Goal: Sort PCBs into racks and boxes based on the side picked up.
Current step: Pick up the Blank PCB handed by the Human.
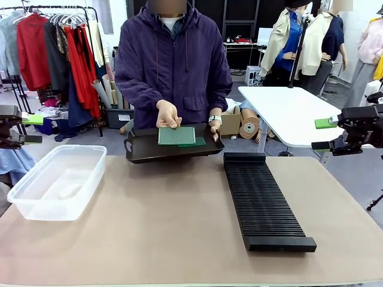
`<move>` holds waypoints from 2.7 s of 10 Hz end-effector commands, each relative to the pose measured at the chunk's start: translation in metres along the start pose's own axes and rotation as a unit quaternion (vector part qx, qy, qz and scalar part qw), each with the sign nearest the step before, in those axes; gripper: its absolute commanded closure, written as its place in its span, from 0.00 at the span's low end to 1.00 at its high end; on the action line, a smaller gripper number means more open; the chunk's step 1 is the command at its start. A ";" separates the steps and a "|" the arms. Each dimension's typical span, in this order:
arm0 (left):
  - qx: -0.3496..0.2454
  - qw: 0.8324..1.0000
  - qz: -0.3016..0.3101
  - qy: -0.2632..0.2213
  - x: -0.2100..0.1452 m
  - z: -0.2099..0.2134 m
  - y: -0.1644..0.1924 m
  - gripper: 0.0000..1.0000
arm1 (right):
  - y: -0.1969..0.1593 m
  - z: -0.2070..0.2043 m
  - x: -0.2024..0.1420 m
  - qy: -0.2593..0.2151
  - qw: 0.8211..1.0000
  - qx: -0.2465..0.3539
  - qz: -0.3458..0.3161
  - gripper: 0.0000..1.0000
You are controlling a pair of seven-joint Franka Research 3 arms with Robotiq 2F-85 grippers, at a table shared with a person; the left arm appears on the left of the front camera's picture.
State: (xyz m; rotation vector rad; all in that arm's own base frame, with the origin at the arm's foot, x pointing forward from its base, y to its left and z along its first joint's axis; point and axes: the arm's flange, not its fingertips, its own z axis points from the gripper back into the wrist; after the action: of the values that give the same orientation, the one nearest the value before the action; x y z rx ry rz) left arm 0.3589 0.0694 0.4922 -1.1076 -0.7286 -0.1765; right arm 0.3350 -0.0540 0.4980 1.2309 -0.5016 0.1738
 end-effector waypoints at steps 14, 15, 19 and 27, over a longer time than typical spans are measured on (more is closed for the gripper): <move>-0.006 1.000 -0.002 -0.003 0.001 0.002 -0.002 0.00 | -0.069 -0.153 0.040 0.057 0.995 0.085 -0.008 0.00; -0.006 1.000 -0.002 -0.003 0.001 0.002 -0.002 0.00 | -0.077 -0.169 0.046 0.064 0.994 0.087 -0.007 0.00; -0.006 1.000 -0.002 -0.003 0.001 0.002 -0.002 0.00 | -0.107 -0.215 0.060 0.079 0.990 0.115 0.011 0.00; -0.006 1.000 -0.002 -0.003 0.001 0.002 -0.002 0.00 | -0.115 -0.229 0.059 0.091 0.989 0.113 0.000 0.00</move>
State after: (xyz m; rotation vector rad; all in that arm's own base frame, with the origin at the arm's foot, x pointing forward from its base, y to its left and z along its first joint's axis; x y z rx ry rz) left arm 0.3590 0.0695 0.4933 -1.1064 -0.7303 -0.1781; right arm 0.4968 0.1120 0.3688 1.4310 -0.3225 0.3471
